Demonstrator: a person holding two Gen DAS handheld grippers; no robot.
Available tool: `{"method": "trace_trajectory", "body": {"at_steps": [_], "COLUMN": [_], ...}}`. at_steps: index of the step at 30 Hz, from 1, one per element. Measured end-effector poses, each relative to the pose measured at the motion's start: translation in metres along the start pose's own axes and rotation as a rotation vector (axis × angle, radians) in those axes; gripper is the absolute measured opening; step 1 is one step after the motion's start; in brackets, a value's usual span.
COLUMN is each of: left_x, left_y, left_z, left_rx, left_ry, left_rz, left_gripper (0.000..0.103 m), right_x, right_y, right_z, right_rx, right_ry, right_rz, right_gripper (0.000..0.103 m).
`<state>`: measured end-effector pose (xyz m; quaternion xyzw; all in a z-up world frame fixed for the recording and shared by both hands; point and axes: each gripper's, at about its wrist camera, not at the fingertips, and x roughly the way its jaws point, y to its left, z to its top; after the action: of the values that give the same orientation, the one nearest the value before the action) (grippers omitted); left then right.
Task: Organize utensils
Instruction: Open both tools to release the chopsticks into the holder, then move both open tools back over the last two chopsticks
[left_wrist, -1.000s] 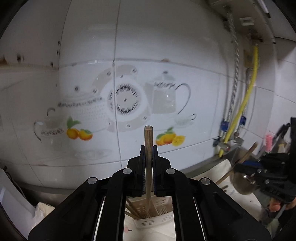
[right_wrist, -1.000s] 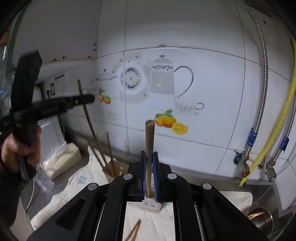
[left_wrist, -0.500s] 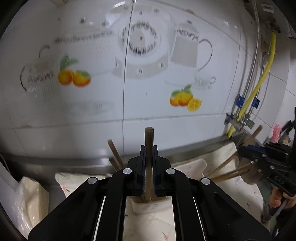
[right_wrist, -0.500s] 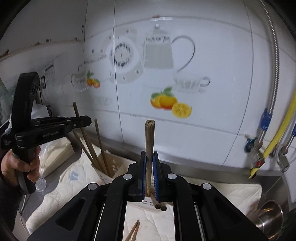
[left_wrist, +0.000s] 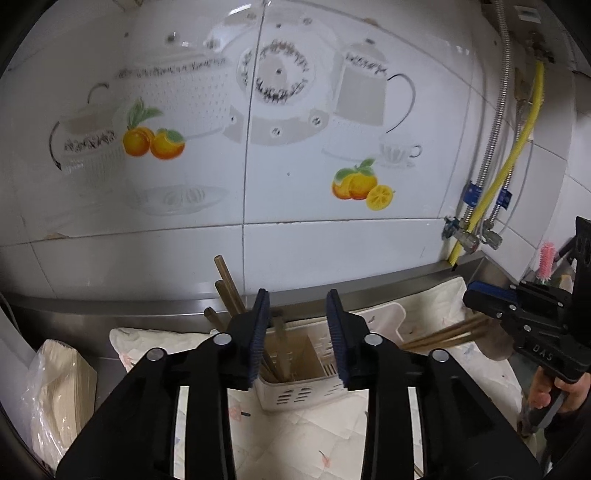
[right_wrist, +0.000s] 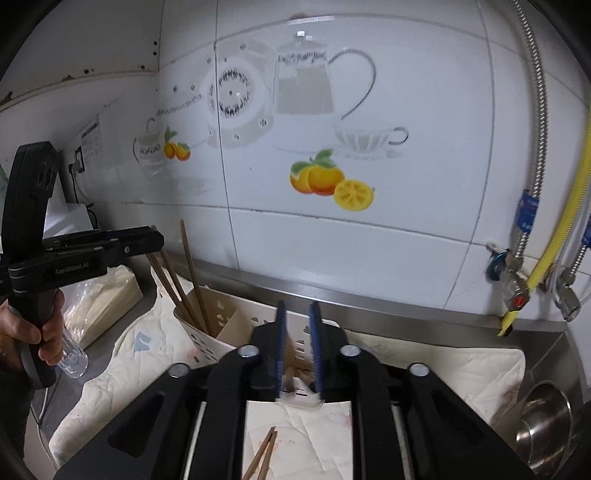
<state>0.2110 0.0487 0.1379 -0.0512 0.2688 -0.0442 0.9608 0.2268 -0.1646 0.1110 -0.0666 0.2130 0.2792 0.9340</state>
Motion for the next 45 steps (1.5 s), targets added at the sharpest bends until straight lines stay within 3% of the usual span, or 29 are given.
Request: {"method": "trace_trajectory", "body": {"at_steps": [2,6,8,14,20,32,37,45], "left_x": [-0.010,-0.029,-0.039,-0.055,-0.059,-0.055,-0.054,-0.054], "left_y": [-0.004,-0.013,-0.016,-0.023,-0.031,-0.029,-0.027,-0.019], "left_z": [-0.003,-0.013,-0.023,-0.062,-0.103,-0.179,-0.198,-0.215], "left_rx": [0.008,0.020,0.017,-0.011,-0.018,-0.052,-0.043,-0.075], "left_ry": [-0.017,-0.043,-0.050,-0.045,-0.016,0.086,0.113,0.150], "left_rz": [0.003,0.004,0.012,-0.002,0.022,0.116,0.177,0.190], "left_gripper": [0.048,0.058,0.068,0.079,0.091,0.097,0.098,0.098], "right_x": [-0.010,-0.037,-0.047,-0.066,-0.064,-0.048,-0.042,-0.030], "right_y": [0.001,0.003,0.006,0.017,0.027,0.043,0.053,0.058], "right_z": [-0.001,-0.012,-0.021,-0.063,-0.115,-0.220,-0.242,-0.257], "right_rx": [-0.002,0.001,-0.004,-0.009,0.011,0.098,0.113,0.141], "right_ry": [-0.020,-0.058,-0.066,-0.049,0.023,0.218,0.260,0.304], "right_rz": [-0.006,-0.008,-0.014,-0.014,-0.008,0.026,0.042,0.057], "right_gripper": [0.021,0.034,0.035,0.043,0.043,0.043,0.032,0.021]}}
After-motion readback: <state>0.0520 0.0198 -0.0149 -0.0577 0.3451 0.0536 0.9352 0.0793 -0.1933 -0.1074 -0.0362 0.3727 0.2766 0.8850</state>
